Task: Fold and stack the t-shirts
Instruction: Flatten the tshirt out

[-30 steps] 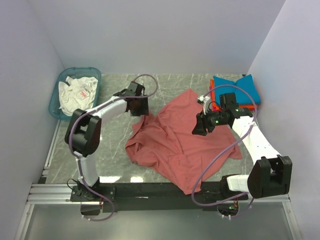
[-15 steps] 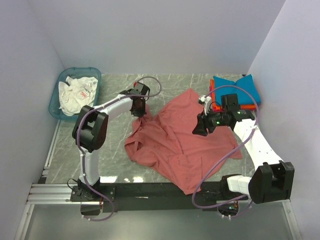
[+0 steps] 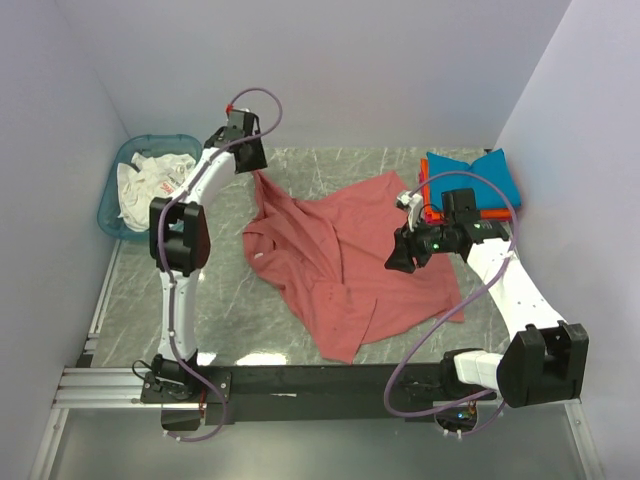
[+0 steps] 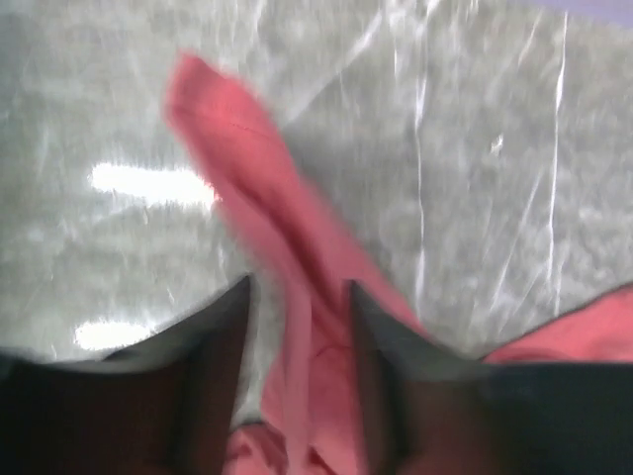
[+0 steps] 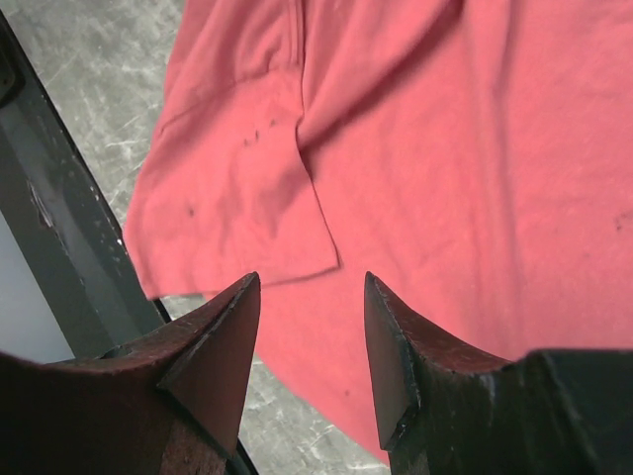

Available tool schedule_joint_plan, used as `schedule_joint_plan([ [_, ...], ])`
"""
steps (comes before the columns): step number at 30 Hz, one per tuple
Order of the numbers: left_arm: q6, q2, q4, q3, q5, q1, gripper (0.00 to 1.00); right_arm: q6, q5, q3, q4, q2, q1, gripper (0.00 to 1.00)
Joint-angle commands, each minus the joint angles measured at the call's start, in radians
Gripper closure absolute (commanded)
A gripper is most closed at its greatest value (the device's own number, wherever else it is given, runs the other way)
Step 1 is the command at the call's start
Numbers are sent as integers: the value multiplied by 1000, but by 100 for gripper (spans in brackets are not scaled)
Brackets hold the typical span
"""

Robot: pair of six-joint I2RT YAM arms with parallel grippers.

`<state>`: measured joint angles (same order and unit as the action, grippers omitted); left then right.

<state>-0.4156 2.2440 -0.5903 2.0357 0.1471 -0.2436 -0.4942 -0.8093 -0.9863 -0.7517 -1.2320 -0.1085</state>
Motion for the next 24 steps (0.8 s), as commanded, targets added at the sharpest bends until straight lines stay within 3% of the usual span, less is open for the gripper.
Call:
schedule_joint_plan([
  [1,1,57,-20,135,-82,24,46,-32,-16,17,12,20,4,47],
  [2,-3,46,-14,150,-87,27,37,-50,-21,24,14,28,-5,47],
  [7,6,-110,75,94,-116,61,28,-153,-4,47,12,51,-109,47],
  [10,-5,-338,194,-113,-147,81,16,-263,59,69,20,58,-268,46],
  [11,-20,-466,225,-249,-208,90,8,-277,80,83,53,52,-317,45],
  [13,-78,-593,309,-459,-294,143,3,-280,148,84,92,31,-410,44],
  [15,-106,-759,349,-593,-415,187,2,-264,171,39,101,-52,-434,44],
  [17,-108,-901,325,-746,-438,230,2,-216,205,-39,78,-159,-450,44],
  [24,20,-1328,308,-1112,-288,234,2,-112,243,-121,80,-351,-474,45],
])
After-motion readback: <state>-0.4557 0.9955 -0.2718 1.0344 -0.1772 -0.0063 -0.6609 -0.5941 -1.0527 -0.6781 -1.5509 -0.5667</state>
